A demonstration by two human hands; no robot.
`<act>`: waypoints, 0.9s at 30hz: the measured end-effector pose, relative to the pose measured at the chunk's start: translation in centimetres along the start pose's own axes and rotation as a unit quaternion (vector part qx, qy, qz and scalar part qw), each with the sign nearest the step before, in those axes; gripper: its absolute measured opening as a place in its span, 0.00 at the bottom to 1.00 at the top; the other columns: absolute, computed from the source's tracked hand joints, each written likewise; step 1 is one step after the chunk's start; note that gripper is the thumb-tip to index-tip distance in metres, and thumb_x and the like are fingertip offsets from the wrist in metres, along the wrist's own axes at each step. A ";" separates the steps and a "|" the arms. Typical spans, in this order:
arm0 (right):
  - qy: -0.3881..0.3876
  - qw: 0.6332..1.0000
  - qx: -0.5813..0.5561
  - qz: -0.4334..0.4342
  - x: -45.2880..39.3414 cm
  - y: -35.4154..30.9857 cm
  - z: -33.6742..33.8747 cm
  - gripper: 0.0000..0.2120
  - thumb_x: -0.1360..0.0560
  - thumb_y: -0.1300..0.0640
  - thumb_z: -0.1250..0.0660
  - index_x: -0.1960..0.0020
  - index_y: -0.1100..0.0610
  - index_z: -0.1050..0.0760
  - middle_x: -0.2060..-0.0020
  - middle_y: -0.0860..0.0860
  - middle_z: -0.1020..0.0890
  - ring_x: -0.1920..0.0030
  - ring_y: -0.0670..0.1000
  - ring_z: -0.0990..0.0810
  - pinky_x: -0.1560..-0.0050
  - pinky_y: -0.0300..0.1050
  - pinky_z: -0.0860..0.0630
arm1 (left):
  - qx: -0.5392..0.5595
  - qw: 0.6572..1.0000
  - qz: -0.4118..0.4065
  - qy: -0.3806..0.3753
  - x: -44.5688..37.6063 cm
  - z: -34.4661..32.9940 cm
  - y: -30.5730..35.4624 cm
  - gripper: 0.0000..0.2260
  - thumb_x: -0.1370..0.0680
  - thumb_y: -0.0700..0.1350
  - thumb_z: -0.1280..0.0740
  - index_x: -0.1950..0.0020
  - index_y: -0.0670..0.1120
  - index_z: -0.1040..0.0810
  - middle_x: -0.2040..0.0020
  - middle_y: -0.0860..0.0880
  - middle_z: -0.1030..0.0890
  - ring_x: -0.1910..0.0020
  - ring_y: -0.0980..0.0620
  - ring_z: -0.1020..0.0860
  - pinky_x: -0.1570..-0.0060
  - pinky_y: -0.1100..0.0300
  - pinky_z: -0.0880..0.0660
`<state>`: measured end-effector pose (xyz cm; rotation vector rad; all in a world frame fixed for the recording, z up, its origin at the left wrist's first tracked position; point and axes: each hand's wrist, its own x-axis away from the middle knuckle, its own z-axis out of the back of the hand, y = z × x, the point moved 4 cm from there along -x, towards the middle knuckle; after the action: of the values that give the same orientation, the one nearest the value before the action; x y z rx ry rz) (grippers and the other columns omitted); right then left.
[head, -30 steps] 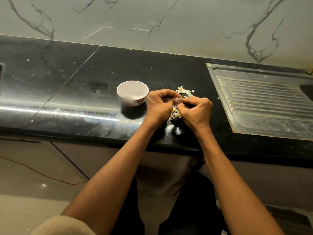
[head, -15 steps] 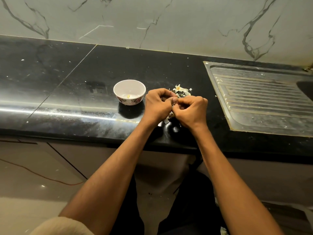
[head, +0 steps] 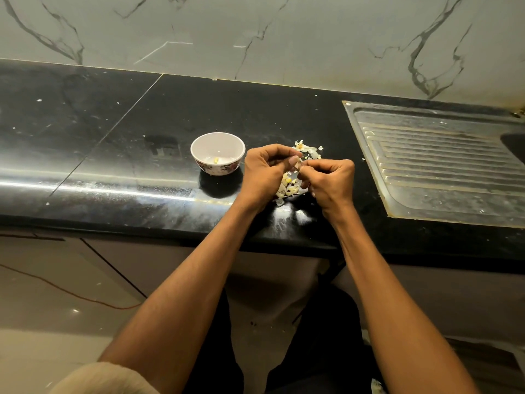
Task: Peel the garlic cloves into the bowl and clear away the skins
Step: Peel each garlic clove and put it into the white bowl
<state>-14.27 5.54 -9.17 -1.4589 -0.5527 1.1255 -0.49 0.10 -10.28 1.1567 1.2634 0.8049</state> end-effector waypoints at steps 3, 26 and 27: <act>-0.001 1.000 -0.005 0.000 0.0 -0.2 0.0 0.09 0.31 0.67 0.27 0.64 0.55 0.14 0.72 0.57 0.16 0.76 0.49 0.22 0.70 0.42 0.25 | -0.005 1.000 -0.007 0.002 0.1 0.0 0.1 0.04 0.24 0.32 0.27 0.50 0.36 0.15 0.56 0.42 0.14 0.57 0.51 0.16 0.49 0.56 0.18; 0.019 1.000 0.004 0.015 0.3 -0.4 -0.1 0.07 0.29 0.69 0.26 0.60 0.58 0.13 0.70 0.49 0.14 0.74 0.44 0.20 0.70 0.38 0.24 | -0.049 0.999 0.003 -0.020 0.0 -0.1 0.0 0.07 0.20 0.36 0.32 0.50 0.39 0.13 0.59 0.39 0.14 0.62 0.49 0.18 0.50 0.43 0.18; 0.021 1.000 0.004 0.015 0.3 -0.4 -0.1 0.08 0.30 0.68 0.26 0.61 0.57 0.14 0.70 0.49 0.15 0.75 0.44 0.20 0.70 0.39 0.24 | -0.050 0.998 0.002 -0.022 -0.1 -0.1 -0.1 0.07 0.20 0.36 0.32 0.50 0.39 0.13 0.60 0.40 0.14 0.62 0.50 0.19 0.51 0.45 0.18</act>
<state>-13.99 5.84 -8.87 -1.4849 -0.4987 1.1167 -0.63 0.06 -10.31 1.0909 1.1720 0.8336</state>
